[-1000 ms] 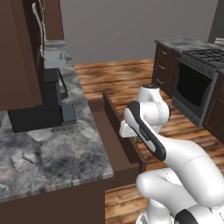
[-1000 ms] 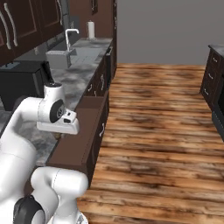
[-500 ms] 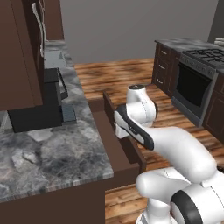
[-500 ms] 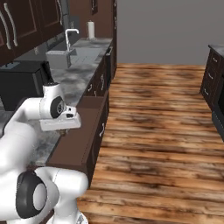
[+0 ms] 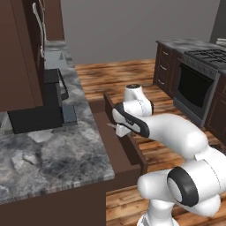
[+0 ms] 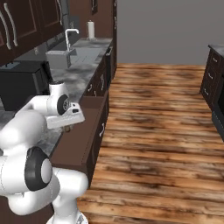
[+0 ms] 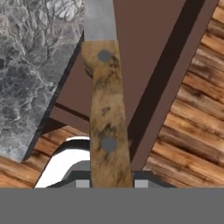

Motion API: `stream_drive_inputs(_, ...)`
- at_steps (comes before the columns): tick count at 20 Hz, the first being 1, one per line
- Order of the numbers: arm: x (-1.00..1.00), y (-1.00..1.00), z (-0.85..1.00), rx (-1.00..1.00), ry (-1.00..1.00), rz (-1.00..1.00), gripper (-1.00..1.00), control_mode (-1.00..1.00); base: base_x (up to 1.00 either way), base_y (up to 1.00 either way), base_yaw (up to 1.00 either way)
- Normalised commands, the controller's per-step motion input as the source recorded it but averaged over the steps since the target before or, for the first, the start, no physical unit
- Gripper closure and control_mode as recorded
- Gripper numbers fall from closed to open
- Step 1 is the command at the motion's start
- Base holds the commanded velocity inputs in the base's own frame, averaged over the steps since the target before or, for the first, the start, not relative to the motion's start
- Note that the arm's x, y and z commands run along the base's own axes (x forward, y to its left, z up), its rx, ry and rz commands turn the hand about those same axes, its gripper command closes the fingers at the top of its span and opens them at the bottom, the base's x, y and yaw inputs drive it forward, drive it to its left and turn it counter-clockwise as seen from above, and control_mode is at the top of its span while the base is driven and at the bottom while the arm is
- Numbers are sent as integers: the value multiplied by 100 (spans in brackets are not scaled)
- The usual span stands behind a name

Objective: Pick up the metallic utensils from the counter and place them in the open drawer. Make sure not to pick up any wooden utensils.

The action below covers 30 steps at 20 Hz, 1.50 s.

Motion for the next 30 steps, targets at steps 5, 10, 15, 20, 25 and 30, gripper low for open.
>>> stream_drive_inputs(5, 20, 5, -29, 0, 0, 2, 100, -100, 0, 0, 0)
stream_drive_inputs(10, 15, 8, -30, 0, -1, 0, 100, -100, 0, 0, 0)
stream_drive_inputs(15, 22, -7, -18, 0, -9, 8, 100, -100, 0, 0, 0)
stream_drive_inputs(20, 2, -3, -1, -3, -17, 20, 100, -100, 0, 0, 0)
stream_drive_inputs(25, 2, 0, -10, -5, -12, 22, 100, -100, 0, 0, 0)
stream_drive_inputs(30, 9, 0, -17, 0, -3, 11, 100, -100, 0, 0, 0)
